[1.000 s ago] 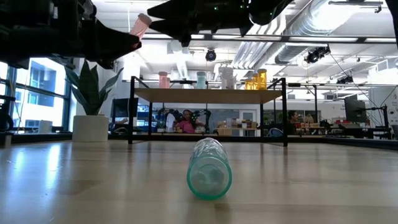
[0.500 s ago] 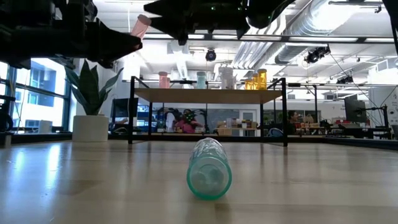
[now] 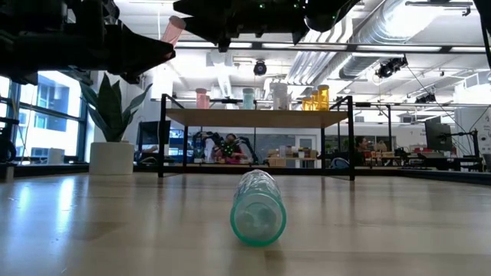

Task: Pick and place medicine bottles onto shelf by color
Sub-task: Put the pink pill bottle aligned with the other pink pill bottles on the shelf

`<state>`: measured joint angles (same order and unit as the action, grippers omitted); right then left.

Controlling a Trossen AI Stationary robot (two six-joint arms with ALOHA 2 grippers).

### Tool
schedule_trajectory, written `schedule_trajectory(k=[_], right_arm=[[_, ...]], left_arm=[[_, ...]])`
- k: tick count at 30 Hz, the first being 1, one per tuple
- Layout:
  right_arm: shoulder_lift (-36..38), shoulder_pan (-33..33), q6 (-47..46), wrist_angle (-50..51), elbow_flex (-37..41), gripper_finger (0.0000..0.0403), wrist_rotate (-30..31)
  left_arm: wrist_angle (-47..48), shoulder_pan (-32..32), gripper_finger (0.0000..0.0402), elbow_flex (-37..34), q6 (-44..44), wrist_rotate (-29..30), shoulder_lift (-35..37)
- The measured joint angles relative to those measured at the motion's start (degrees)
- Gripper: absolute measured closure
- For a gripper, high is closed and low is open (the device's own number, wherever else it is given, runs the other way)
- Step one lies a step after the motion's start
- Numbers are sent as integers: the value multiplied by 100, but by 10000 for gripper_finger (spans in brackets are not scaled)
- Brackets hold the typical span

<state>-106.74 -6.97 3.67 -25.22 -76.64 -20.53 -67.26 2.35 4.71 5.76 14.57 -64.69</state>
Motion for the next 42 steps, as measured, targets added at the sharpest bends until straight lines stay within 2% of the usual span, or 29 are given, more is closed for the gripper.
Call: schedule_trajectory(k=[7,10,15,24,34,42], right_arm=[[-21,51,151,80,0,192,149],[-22,55,171,86,0,192,411],[-24,77,245,-24,0,194,411],[-26,77,282,8,0,233,400],[-26,77,267,-25,0,249,389],[-26,77,272,16,0,302,387]], left_arm=[[-44,0,302,0,-8,-47,0],[-118,0,302,0,-17,-90,0],[-181,0,302,9,-17,-90,0],[109,0,302,308,-4,-92,-2],[208,0,302,313,-14,-62,-2],[212,0,302,313,-14,-40,-2]])
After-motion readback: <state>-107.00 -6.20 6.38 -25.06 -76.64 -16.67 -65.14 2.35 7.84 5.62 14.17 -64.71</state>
